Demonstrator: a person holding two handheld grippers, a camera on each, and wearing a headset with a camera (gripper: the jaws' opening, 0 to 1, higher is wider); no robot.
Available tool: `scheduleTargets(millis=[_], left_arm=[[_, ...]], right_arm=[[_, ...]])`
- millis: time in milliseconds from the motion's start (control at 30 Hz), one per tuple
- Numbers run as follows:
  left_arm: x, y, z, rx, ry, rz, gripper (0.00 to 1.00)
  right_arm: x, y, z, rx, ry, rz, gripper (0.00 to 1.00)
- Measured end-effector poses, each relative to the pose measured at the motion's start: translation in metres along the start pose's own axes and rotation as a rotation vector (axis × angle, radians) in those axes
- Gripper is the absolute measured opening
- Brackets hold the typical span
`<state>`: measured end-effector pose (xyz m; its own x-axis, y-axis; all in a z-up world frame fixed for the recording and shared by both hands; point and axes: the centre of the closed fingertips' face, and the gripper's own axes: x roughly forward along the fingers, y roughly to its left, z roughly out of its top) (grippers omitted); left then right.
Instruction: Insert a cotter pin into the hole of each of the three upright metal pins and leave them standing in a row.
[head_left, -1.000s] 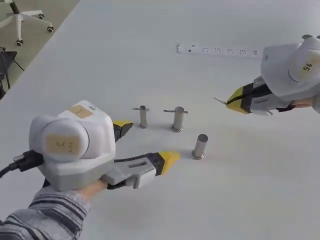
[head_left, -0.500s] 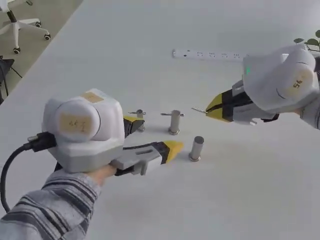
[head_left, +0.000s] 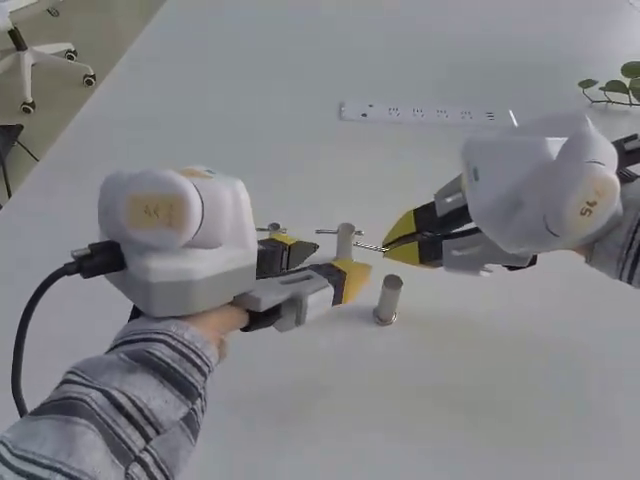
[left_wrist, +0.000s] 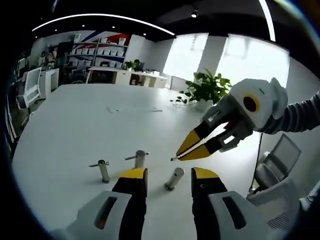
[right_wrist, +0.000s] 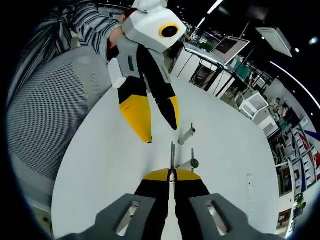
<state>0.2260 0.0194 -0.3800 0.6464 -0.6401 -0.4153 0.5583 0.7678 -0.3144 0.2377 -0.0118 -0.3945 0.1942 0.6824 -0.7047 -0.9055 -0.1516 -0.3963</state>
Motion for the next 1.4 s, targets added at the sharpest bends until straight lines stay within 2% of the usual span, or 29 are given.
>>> scheduleTargets(millis=[133,300,467,767,1000,1133,1300,1400], left_arm=[[0.001,-0.004,0.001,-0.038,-0.011,-0.018,0.25],[0.002,-0.008,0.007,-0.103,-0.049,-0.054,0.17],[0.002,-0.010,0.007,-0.124,-0.056,-0.061,0.11],[0.000,-0.014,0.012,-0.176,-0.090,-0.078,0.00],[-0.001,-0.014,0.011,-0.218,-0.108,-0.091,0.00],[-0.002,-0.015,0.011,-0.221,-0.112,-0.084,0.00],[-0.001,-0.013,0.016,-0.297,-0.142,-0.085,0.00],[-0.001,-0.013,0.016,-0.299,-0.147,-0.091,0.00]], right_arm=[[-0.001,0.002,0.009,-0.017,-0.019,0.003,0.00],[-0.003,0.006,0.018,-0.033,-0.038,0.008,0.00],[-0.005,0.006,0.027,-0.036,-0.057,-0.001,0.00],[-0.006,0.007,0.033,-0.036,-0.069,-0.009,0.00],[-0.007,0.008,0.033,-0.034,-0.068,-0.016,0.00],[-0.006,0.008,0.033,-0.039,-0.066,-0.021,0.00],[-0.006,0.008,0.032,-0.049,-0.059,-0.027,0.00],[-0.007,0.006,0.032,-0.046,-0.060,-0.036,0.00]])
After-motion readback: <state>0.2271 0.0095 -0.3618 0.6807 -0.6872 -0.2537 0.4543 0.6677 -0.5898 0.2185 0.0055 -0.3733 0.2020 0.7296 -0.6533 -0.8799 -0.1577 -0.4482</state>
